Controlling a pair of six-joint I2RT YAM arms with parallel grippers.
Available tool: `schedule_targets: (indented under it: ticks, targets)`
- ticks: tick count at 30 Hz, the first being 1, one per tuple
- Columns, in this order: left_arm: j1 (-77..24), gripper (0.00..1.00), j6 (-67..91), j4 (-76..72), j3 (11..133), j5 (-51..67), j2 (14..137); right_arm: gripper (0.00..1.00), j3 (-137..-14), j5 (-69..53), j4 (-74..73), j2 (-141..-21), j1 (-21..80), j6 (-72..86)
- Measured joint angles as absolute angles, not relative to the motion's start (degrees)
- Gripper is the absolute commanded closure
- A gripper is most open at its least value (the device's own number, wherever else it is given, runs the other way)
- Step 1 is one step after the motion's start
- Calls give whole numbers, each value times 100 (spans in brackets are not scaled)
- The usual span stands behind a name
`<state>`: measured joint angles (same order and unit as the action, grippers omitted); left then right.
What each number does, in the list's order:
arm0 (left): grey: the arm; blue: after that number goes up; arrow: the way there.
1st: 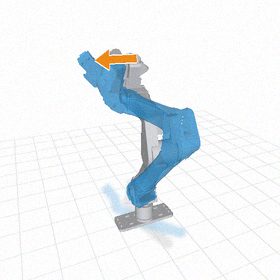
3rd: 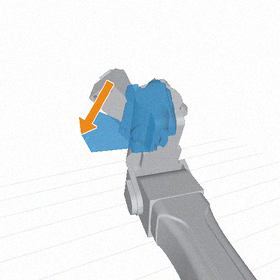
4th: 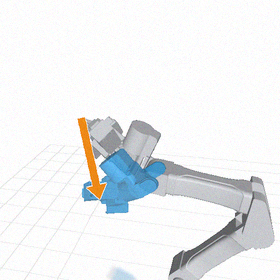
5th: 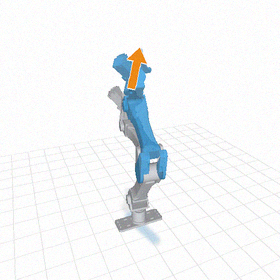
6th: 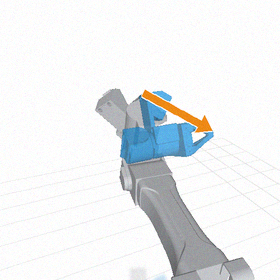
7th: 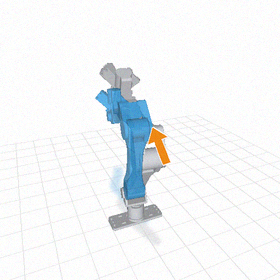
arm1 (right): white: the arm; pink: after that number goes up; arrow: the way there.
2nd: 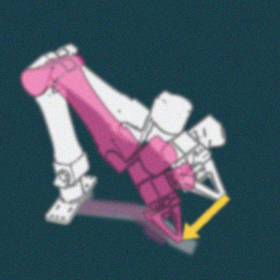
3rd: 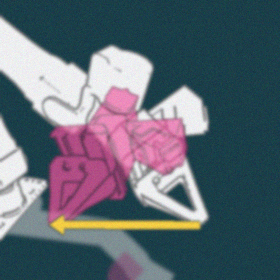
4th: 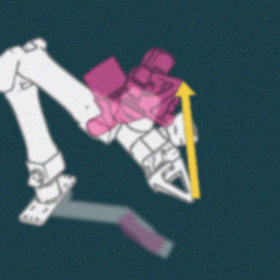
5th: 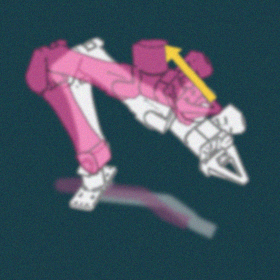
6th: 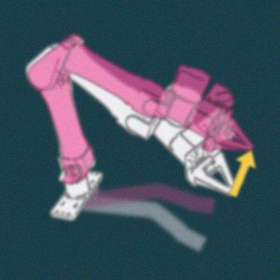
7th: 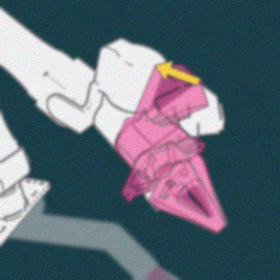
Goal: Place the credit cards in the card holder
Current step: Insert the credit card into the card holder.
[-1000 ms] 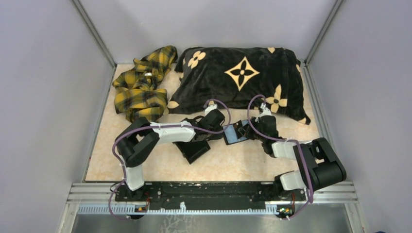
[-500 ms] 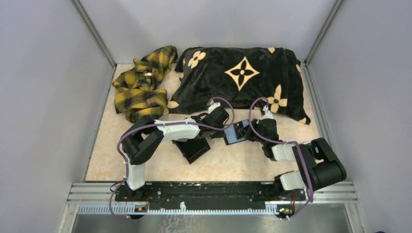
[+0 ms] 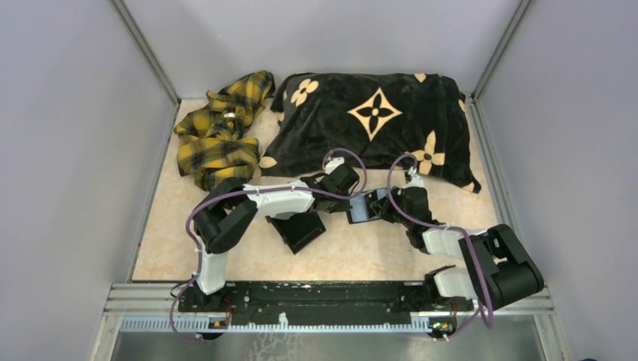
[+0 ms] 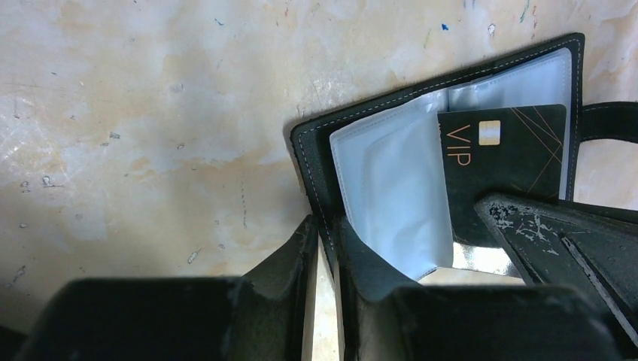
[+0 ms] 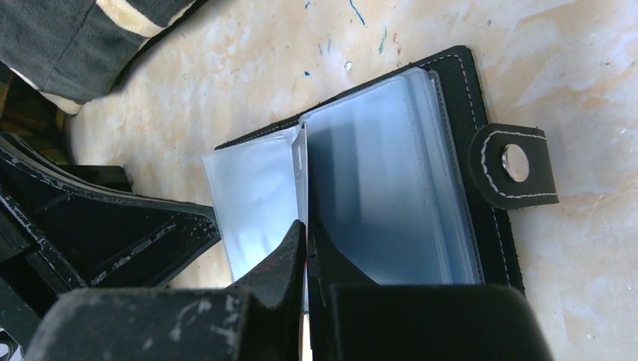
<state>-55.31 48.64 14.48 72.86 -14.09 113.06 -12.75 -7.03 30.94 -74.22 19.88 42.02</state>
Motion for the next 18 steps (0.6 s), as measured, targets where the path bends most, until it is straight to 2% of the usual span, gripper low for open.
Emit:
schedule_targets:
  ticks: [10,18]
  targets:
    - [-5542,80,4864,1522,7367,-1476,11354,100,-1162,-617,3275,-7432,2029,4377]
    - [-5553,79,4921,1551,7343,-1570,11334,100,-1175,-703,4141,-8250,2073,4674]
